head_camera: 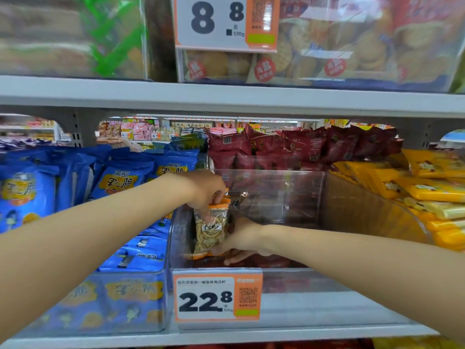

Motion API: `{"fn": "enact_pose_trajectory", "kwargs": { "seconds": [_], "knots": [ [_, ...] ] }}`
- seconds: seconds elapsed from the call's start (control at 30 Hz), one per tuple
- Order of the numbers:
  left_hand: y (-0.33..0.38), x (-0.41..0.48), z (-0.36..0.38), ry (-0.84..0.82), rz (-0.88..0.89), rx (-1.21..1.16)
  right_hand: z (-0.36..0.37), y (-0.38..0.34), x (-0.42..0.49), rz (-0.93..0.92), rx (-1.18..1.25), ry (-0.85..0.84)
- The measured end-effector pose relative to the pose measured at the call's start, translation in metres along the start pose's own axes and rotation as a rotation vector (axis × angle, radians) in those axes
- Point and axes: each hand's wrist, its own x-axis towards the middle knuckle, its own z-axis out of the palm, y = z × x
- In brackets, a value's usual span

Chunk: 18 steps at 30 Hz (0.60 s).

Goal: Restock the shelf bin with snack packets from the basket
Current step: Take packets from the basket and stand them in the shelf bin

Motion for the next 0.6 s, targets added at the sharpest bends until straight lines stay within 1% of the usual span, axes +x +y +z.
{"fn": "enact_pose_trajectory", "kwargs": {
  "seconds": [0.13,0.3,0.47,0.53,0.6],
  "knots": [
    [0.000,0.001,0.001,0.007,0.001,0.009,0.004,0.000,0.005,-0.016,-0.053,0.028],
    [0.002,0.000,0.000,0.005,-0.011,0.034,-0.001,0.002,0.004,0.025,0.018,-0.015],
    [0.006,-0.007,-0.006,0.030,-0.028,0.078,-0.003,-0.003,0.002,0.069,-0.008,-0.053],
    [0.009,-0.011,-0.010,0.009,-0.048,0.097,-0.002,-0.004,-0.001,0.081,-0.018,-0.057],
    [0.015,-0.016,-0.011,-0.042,-0.078,0.174,-0.001,-0.006,-0.004,0.067,-0.061,-0.033]
  ]
}}
